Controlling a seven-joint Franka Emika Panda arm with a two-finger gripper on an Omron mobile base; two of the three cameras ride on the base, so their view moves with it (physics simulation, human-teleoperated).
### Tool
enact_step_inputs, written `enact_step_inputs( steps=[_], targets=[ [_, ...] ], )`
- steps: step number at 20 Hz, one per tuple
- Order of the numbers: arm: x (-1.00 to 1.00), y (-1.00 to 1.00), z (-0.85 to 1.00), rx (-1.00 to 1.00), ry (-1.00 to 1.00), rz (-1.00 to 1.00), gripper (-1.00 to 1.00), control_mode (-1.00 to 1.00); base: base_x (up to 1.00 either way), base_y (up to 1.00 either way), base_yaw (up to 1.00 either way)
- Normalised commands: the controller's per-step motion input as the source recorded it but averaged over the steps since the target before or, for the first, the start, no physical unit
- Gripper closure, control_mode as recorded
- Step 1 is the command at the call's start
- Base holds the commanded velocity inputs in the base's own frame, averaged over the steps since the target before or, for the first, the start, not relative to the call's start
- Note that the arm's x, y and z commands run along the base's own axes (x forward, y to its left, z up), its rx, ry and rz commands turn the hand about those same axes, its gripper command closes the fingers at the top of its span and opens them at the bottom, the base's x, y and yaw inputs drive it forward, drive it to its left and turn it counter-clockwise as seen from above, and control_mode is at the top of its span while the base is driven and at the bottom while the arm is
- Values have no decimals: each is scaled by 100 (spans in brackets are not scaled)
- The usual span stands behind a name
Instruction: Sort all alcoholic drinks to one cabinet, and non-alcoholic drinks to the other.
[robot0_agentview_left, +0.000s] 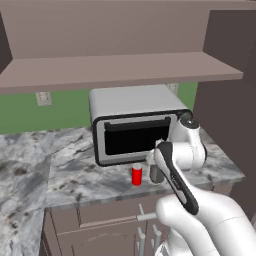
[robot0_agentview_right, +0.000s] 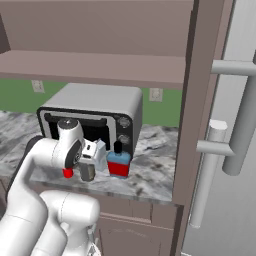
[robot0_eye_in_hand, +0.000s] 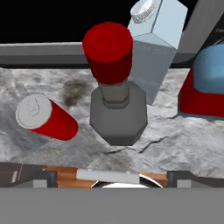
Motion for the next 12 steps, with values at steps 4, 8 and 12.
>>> enact_step_inputs(
  steps=[4, 8, 12],
  targets=[
    [17, 0, -23, 0, 0, 0, -100, -100, 0, 0, 0],
    [20, 0, -19, 0, 0, 0, -100, -100, 0, 0, 0],
    [21, 0, -10, 0, 0, 0, -100, -100, 0, 0, 0]
  ],
)
